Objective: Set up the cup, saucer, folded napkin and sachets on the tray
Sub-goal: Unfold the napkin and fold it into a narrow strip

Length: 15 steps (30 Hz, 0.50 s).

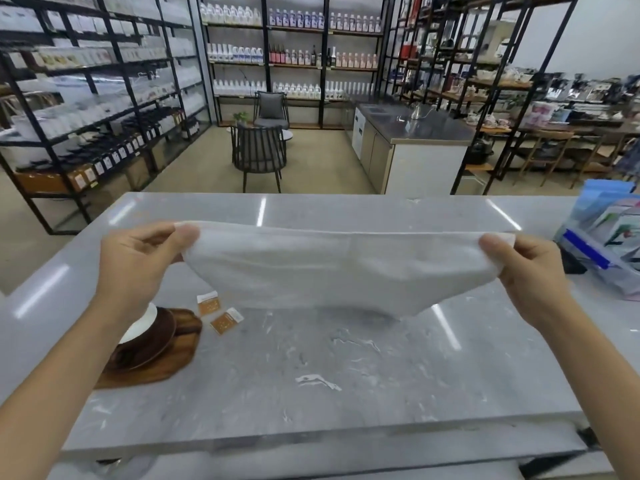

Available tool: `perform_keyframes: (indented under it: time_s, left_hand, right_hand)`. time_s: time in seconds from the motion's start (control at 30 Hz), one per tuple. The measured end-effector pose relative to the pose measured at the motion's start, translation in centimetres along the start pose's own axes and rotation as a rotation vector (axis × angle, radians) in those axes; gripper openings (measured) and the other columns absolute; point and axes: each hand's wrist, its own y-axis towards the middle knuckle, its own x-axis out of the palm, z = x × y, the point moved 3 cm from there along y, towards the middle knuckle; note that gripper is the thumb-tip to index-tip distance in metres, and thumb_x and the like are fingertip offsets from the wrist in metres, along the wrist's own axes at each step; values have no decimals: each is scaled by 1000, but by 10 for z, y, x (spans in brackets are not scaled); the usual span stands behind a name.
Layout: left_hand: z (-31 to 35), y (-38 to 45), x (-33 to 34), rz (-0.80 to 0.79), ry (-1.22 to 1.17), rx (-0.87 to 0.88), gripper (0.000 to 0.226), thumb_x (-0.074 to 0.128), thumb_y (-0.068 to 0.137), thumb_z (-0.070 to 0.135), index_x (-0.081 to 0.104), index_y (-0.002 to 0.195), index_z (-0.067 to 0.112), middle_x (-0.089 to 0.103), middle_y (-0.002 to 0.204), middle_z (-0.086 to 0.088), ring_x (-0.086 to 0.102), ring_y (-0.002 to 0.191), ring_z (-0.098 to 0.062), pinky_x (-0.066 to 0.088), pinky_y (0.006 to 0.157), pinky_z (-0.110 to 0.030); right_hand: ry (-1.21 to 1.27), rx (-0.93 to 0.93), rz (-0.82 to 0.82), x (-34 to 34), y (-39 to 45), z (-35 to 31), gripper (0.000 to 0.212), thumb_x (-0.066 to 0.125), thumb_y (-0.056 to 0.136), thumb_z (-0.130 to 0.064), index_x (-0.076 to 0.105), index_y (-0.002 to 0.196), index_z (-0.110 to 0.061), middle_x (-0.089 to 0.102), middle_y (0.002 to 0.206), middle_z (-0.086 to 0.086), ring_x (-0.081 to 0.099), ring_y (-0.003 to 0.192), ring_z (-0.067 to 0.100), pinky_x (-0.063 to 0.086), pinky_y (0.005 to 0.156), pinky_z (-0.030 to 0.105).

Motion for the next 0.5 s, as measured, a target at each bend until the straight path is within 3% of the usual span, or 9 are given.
perform_keyframes:
  time_s: [0.1,0.2,0.33,0.5]
  left_hand:
    - [-23,-35,-13,-3,91,-69,17,74,80,20,79,76,35,76,75,23,71,70,2,57,64,-11]
    - [-42,-68,-20,-47,182,-133,8,72,81,18,74,82,26,75,74,25,69,67,5,55,65,-8]
    - [-60,-94,-17,-14,106,-243,9,71,78,22,76,84,18,77,74,18,69,67,4,55,64,-7]
    - [-97,-101,-5,-76,93,-392,10,71,89,15,80,86,19,79,79,11,68,69,5,52,60,-6]
  right_hand:
    - [38,34,-50,-2,-34,29,28,76,77,-39,77,77,-11,67,70,-3,63,68,11,53,58,20]
    - [53,94,-85,-2,-60,54,41,81,74,-50,77,77,-9,66,70,-1,62,68,12,51,59,20]
    - [56,189,-92,6,-76,77,56,81,74,-57,75,83,-2,66,76,7,63,72,16,53,61,22]
    - [30,317,-71,20,-79,111,47,78,80,-48,77,92,-3,74,92,18,71,84,26,61,70,33]
